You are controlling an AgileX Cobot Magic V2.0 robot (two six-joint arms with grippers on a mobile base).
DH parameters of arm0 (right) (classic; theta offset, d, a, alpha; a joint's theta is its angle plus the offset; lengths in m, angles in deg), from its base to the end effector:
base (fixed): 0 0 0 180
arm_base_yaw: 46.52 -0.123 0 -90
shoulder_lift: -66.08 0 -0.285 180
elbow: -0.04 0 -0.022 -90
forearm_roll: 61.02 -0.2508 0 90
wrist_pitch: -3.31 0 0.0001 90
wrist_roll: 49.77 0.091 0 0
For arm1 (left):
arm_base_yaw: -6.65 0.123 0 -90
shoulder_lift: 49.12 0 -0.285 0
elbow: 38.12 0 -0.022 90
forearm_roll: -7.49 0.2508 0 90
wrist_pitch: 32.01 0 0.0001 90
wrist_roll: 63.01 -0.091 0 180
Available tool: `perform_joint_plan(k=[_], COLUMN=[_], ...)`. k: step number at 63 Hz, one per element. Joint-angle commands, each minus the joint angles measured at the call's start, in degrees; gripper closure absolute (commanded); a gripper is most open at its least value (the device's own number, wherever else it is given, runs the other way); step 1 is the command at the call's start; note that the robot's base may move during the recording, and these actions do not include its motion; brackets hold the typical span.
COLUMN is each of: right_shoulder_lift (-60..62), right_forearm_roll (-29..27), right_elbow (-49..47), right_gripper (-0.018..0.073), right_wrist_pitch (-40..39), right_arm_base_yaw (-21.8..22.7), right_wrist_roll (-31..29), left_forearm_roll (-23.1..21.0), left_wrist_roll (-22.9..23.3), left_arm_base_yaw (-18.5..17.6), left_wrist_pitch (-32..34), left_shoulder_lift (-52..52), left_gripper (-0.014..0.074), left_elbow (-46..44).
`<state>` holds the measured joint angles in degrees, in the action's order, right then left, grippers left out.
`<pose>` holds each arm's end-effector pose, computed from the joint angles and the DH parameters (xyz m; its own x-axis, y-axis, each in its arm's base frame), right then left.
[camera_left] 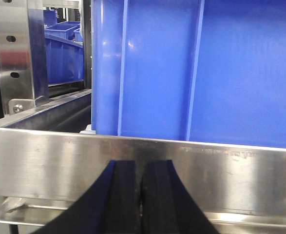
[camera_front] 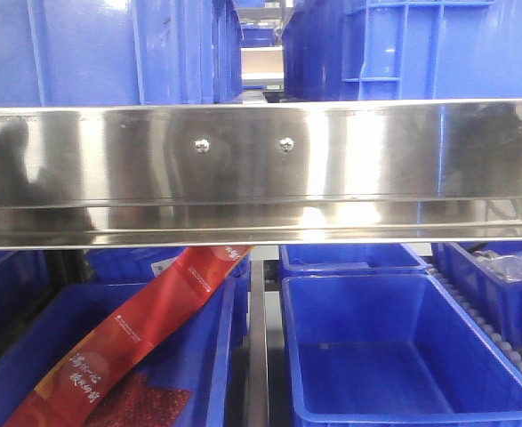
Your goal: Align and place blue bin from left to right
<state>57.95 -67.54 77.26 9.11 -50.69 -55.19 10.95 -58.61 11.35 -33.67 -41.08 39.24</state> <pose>0.0568 0.0052 0.2037 -0.0209 0.0171 -0.9996 -0.0838 0.9963 0.0188 0.0567 0.0048 0.2095 0.0525 -0.0122 -0.9985 -0.0828 0.9964 -0.0165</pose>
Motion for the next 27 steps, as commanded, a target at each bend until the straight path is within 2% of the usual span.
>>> perform_joint_plan(k=[1,27], right_shoulder_lift=[0.3,0.3], right_forearm_roll=[-0.1,-0.1], right_elbow=[0.0,0.0], right_gripper=[0.0632,0.0632], right_wrist_pitch=[-1.4,-1.4], right_arm_base_yaw=[0.1,0.1], right_wrist_roll=[-0.4,-0.4], left_forearm_roll=[-0.2,-0.2], left_wrist_roll=[-0.3,-0.3], left_arm_base_yaw=[0.2,0.2], left_wrist_pitch=[1.0,1.0], left_shoulder_lift=[-0.3,-0.3], left_gripper=[0.0587,0.0587], left_elbow=[-0.1,-0.1])
